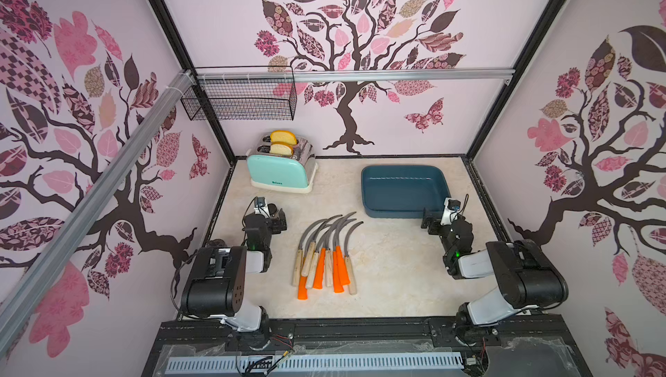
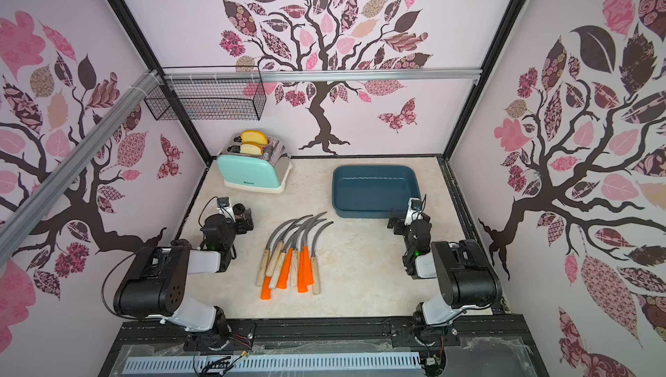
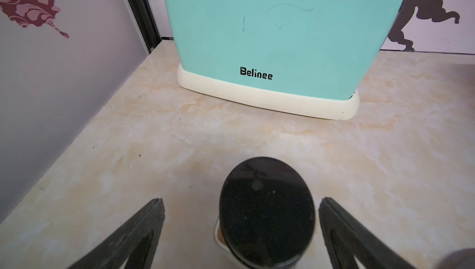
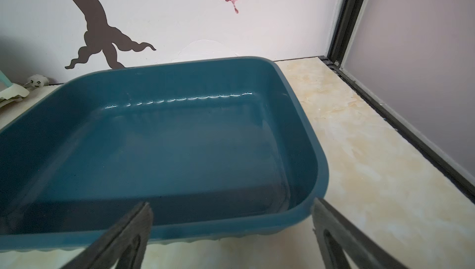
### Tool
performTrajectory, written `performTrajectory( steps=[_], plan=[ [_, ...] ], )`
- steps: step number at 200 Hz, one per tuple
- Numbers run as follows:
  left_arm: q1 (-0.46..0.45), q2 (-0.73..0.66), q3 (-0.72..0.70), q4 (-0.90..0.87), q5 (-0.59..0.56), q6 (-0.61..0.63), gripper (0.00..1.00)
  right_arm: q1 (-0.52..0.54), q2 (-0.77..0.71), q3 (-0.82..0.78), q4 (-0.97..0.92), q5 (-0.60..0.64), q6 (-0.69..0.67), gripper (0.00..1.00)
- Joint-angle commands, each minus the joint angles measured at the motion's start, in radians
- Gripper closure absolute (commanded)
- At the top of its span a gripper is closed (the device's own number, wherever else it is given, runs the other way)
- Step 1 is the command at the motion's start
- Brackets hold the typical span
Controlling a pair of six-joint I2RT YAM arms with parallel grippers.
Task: Put small sickles into storage boxes
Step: Pick up the sickle at the center of the board.
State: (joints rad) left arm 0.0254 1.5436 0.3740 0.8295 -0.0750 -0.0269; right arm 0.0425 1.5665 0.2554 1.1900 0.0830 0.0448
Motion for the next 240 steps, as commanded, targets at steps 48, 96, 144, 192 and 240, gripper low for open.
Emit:
performTrajectory(
  steps=[48, 96, 144, 192, 240],
  plan=[
    [-0.003, 0.014, 0.017, 0.024, -0.006, -0.004, 0.02, -0.005, 0.01, 0.023, 0.008, 0.013, -0.006, 0.01],
    [-0.004, 0.013, 0.017, 0.023, -0.006, -0.002, 0.02, -0.004, 0.009, 0.022, 0.008, 0.013, -0.006, 0.01],
    [-0.003, 0.012, 0.015, 0.025, -0.006, -0.002, 0.02, -0.005, 0.01, 0.021, 0.007, 0.014, -0.006, 0.01],
    [-0.003, 0.009, 0.009, 0.034, -0.004, 0.002, 0.02, -0.007, 0.011, 0.023, 0.008, 0.015, -0.006, 0.01],
    [-0.003, -0.145, 0.115, -0.266, 0.066, 0.028, 0.02, -0.005, 0.008, 0.016, 0.016, 0.027, -0.003, 0.01]
  ],
)
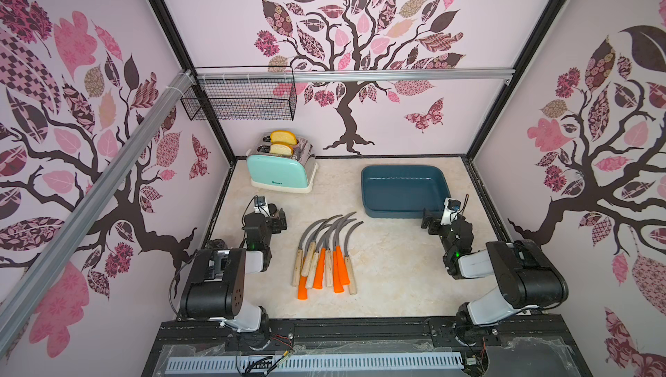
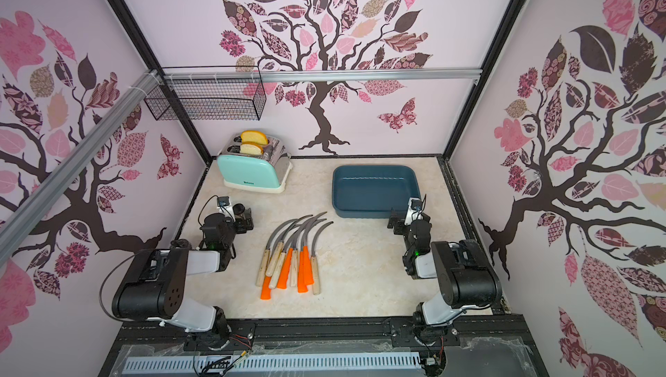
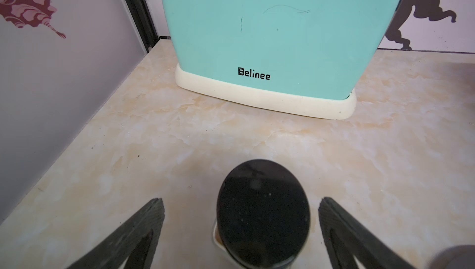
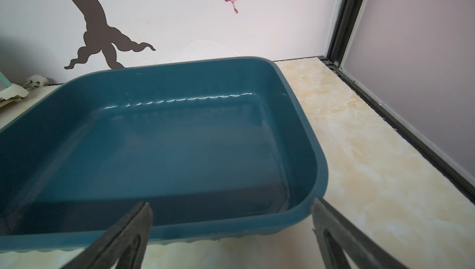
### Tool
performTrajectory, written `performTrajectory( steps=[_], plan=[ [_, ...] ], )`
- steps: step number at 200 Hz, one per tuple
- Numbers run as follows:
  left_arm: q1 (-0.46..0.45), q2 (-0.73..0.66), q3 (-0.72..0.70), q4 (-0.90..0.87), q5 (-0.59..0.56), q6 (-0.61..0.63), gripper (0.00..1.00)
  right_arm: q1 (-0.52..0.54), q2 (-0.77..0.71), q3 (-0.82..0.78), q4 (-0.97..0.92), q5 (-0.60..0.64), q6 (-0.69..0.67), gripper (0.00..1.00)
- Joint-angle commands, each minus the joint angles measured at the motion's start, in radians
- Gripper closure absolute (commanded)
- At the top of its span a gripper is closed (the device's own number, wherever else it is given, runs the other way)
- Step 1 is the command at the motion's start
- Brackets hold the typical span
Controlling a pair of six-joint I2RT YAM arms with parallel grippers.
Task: Put small sickles into storage boxes
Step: Pick up the sickle at the center of the board.
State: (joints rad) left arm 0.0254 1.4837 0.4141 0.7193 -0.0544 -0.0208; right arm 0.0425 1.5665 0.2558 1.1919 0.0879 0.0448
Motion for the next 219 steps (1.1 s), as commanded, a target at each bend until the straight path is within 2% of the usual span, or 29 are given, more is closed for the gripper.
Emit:
performTrajectory(
  steps=[1, 32, 47, 90, 97, 116, 129, 155, 166, 177, 192, 219],
  plan=[
    [-0.003, -0.089, 0.076, -0.159, 0.046, 0.023, 0.02, -0.005, 0.008, 0.016, 0.014, 0.023, -0.003, 0.01],
    [-0.004, -0.161, 0.079, -0.168, 0.064, 0.023, 0.02, -0.006, -0.003, -0.019, 0.066, 0.034, 0.003, 0.01],
    [-0.005, -0.183, 0.124, -0.251, 0.063, 0.02, 0.02, -0.006, -0.02, -0.039, 0.105, 0.088, 0.026, 0.01],
    [-0.009, -0.246, 0.264, -0.547, 0.11, 0.059, 0.02, -0.005, -0.219, 0.003, -0.151, 0.184, 0.047, 0.01],
    [-0.011, -0.256, 0.298, -0.641, 0.124, 0.082, 0.02, -0.002, -0.265, 0.012, -0.209, 0.196, 0.036, 0.01],
    [-0.012, -0.285, 0.392, -0.844, 0.133, 0.143, 0.02, 0.027, -0.37, 0.051, -0.354, 0.295, 0.031, 0.01],
    [-0.012, -0.309, 0.434, -0.916, 0.115, 0.162, 0.02, 0.051, -0.42, 0.09, -0.448, 0.345, 0.06, 0.01],
    [-0.012, -0.346, 0.52, -1.062, 0.094, 0.187, 0.02, 0.111, -0.468, 0.196, -0.65, 0.307, 0.097, 0.04],
    [-0.012, -0.356, 0.549, -1.117, 0.091, 0.196, 0.02, 0.132, -0.482, 0.249, -0.759, 0.262, 0.122, 0.09],
    [-0.012, -0.359, 0.572, -1.166, 0.092, 0.199, 0.02, 0.149, -0.491, 0.3, -0.857, 0.188, 0.154, 0.15],
    [-0.013, -0.361, 0.6, -1.219, 0.085, 0.195, 0.02, 0.165, -0.495, 0.362, -0.972, 0.093, 0.196, 0.18],
    [-0.012, -0.357, 0.642, -1.294, 0.074, 0.184, 0.02, 0.181, -0.492, 0.458, -1.163, -0.086, 0.257, 0.17]
  ],
)
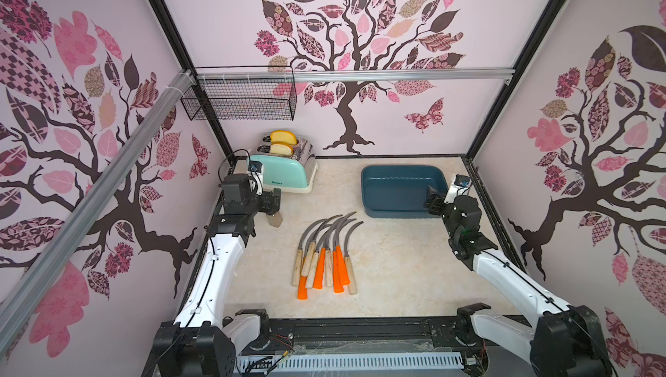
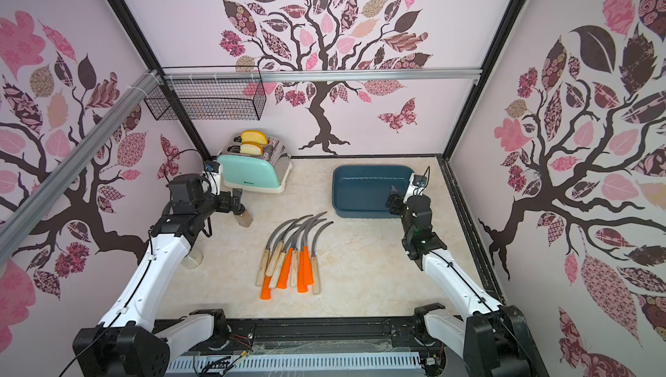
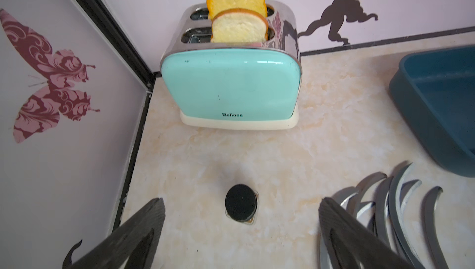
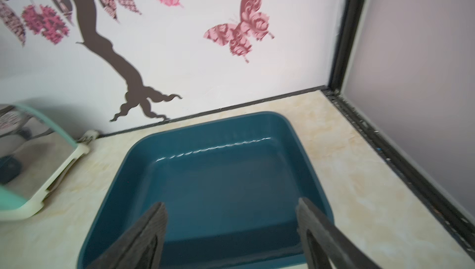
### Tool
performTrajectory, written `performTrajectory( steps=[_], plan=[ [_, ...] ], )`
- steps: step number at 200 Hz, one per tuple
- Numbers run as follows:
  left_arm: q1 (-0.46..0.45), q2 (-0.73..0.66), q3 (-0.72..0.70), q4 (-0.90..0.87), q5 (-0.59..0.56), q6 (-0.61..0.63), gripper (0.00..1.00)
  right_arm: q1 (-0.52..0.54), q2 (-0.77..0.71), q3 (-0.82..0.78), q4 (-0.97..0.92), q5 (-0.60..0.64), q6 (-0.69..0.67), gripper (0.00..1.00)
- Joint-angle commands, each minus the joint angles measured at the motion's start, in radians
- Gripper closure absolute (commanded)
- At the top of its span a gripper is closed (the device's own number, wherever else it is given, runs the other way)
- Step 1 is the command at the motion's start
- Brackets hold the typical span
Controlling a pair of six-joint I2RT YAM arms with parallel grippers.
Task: Put small sickles into storage boxes
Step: Pick up the sickle at the center of the board.
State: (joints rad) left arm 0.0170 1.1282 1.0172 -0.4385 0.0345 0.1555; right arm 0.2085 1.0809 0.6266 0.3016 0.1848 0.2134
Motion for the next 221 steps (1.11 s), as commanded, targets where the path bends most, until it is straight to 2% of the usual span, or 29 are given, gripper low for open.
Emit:
performTrajectory(
  steps=[1, 25, 69, 91, 107, 130, 149, 174, 211, 221],
  plan=[
    [-0.003, 0.0, 0.04, -0.14, -0.014, 0.008, 0.02, 0.015, -0.005, 0.091, -0.279, -0.192, 0.09, 0.16],
    [-0.003, 0.021, 0.081, -0.203, -0.02, 0.013, 0.02, 0.075, 0.04, 0.172, -0.427, -0.281, 0.124, 0.14],
    [-0.004, 0.025, 0.119, -0.244, -0.037, 0.004, 0.02, 0.334, 0.124, 0.267, -0.585, -0.27, 0.114, 0.12],
    [-0.003, 0.047, 0.165, -0.333, -0.012, -0.002, 0.02, 0.391, 0.131, 0.264, -0.575, -0.341, 0.179, 0.21],
    [-0.003, 0.058, 0.162, -0.365, -0.011, -0.016, 0.02, 0.455, 0.15, 0.275, -0.592, -0.341, 0.207, 0.22],
    [0.007, 0.05, 0.109, -0.334, -0.084, -0.053, 0.02, 0.575, 0.22, 0.318, -0.643, -0.317, 0.198, 0.21],
    [0.057, 0.058, 0.101, -0.343, -0.049, -0.102, 0.02, 0.65, 0.296, 0.363, -0.691, -0.29, 0.188, 0.2],
    [0.151, 0.078, 0.124, -0.362, -0.002, -0.154, 0.02, 0.71, 0.369, 0.388, -0.673, -0.303, 0.204, 0.21],
    [0.171, 0.067, 0.1, -0.33, -0.117, -0.143, 0.02, 0.732, 0.472, 0.416, -0.618, -0.356, 0.242, 0.34],
    [0.173, 0.059, 0.082, -0.313, -0.132, -0.142, 0.02, 0.741, 0.512, 0.445, -0.634, -0.363, 0.239, 0.34]
  ],
)
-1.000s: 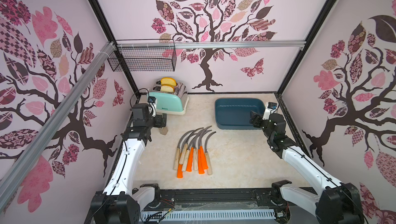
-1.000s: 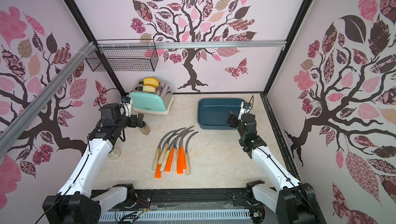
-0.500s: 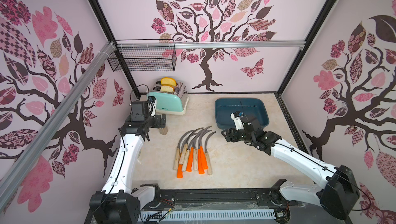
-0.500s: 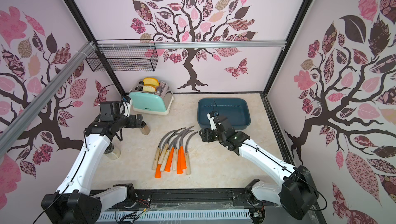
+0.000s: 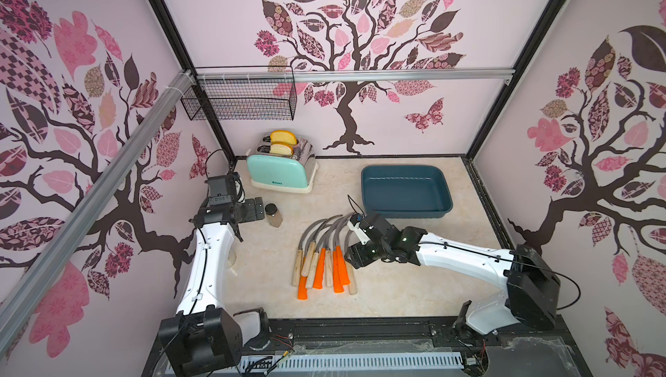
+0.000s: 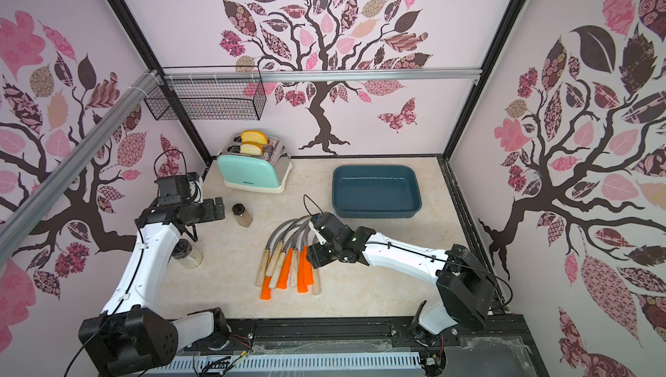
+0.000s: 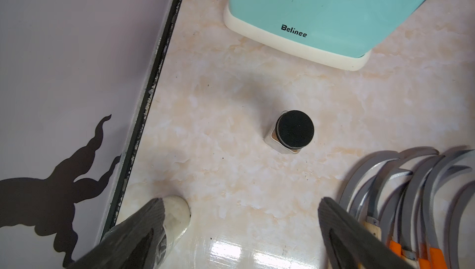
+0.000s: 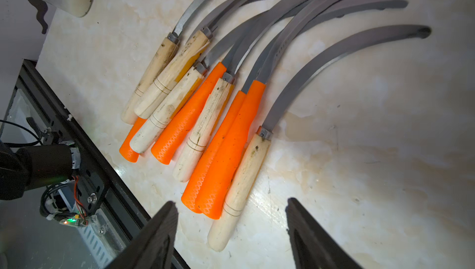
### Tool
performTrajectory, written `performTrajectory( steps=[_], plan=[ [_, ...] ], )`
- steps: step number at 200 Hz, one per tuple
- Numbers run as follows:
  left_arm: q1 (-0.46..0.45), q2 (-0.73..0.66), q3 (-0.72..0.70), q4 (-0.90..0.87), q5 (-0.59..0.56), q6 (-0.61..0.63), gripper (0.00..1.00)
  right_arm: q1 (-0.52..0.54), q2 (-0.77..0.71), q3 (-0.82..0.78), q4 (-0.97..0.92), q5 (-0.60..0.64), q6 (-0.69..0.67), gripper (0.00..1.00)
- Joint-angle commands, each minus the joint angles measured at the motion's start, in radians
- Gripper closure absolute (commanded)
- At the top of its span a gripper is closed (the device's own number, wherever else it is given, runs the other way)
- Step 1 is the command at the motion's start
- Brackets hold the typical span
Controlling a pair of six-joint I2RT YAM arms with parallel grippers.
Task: Put small sickles into storage boxes
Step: Pick up the sickle at the center of the board.
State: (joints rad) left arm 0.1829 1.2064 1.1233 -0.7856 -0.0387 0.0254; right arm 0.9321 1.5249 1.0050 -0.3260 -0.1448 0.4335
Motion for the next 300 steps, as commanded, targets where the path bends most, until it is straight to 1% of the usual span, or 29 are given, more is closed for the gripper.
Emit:
performTrajectory(
  steps=[1, 24, 40, 95, 141, 171, 208, 232, 300],
  plan=[
    [0.007, -0.021, -0.027, 0.039, -0.061, -0.013, 0.02, 0.018, 0.072, 0.068, -0.007, -0.035, 0.018, 0.34],
    [0.012, -0.047, -0.072, 0.073, -0.056, -0.005, 0.02, 0.042, 0.151, 0.113, -0.028, -0.035, -0.003, 0.34],
    [0.014, -0.049, -0.079, 0.069, -0.052, -0.014, 0.02, 0.046, 0.186, 0.129, -0.026, -0.043, -0.003, 0.36],
    [0.02, -0.033, -0.116, 0.081, -0.045, -0.034, 0.02, 0.049, 0.24, 0.157, -0.007, -0.049, -0.019, 0.38],
    [0.022, -0.029, -0.128, 0.09, -0.032, -0.023, 0.02, 0.049, 0.302, 0.199, -0.011, -0.057, -0.027, 0.42],
    [0.024, -0.027, -0.134, 0.095, -0.026, -0.022, 0.02, 0.05, 0.334, 0.218, -0.03, -0.027, -0.042, 0.42],
    [0.025, -0.025, -0.139, 0.096, -0.019, -0.021, 0.02, 0.05, 0.345, 0.222, -0.044, 0.002, -0.044, 0.42],
    [0.026, -0.025, -0.14, 0.096, -0.018, -0.019, 0.02, 0.05, 0.362, 0.212, -0.045, -0.012, -0.033, 0.43],
    [0.027, -0.025, -0.132, 0.095, -0.008, -0.014, 0.02, 0.05, 0.374, 0.211, -0.084, 0.042, -0.054, 0.45]
  ],
)
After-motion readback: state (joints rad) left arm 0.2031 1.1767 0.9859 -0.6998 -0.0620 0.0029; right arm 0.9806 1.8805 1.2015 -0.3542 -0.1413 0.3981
